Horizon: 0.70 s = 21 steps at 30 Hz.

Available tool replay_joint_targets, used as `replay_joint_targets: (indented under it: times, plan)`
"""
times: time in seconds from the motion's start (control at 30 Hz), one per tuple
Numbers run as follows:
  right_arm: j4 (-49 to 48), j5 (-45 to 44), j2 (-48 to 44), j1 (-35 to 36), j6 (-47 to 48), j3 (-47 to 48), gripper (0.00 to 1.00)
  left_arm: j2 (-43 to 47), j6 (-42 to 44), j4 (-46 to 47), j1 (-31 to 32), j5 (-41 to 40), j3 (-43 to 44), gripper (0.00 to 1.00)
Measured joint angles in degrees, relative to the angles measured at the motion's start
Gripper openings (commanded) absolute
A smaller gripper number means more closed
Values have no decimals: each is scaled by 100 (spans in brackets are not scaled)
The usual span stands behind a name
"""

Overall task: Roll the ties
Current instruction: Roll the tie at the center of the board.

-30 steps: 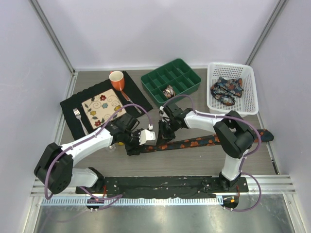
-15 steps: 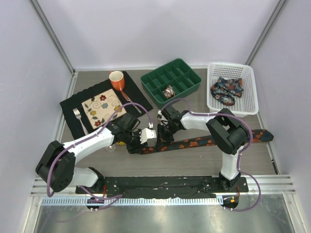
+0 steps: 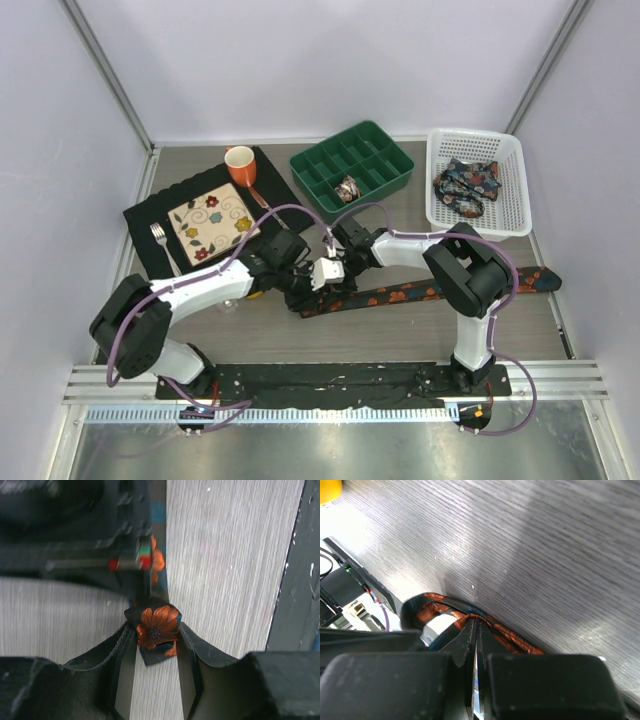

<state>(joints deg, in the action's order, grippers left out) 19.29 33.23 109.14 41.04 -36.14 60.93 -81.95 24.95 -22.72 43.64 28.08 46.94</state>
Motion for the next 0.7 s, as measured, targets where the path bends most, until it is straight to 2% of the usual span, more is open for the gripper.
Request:
replay_joint_targets:
  times: [0.3, 0.7]
  plan:
    - [-42, 4, -26, 0, -4, -24, 6, -522, -184, 518, 345, -223, 13, 39]
    - [107, -144, -643, -260, -7, -396, 25, -951, 52, 37, 350, -476, 546, 35]
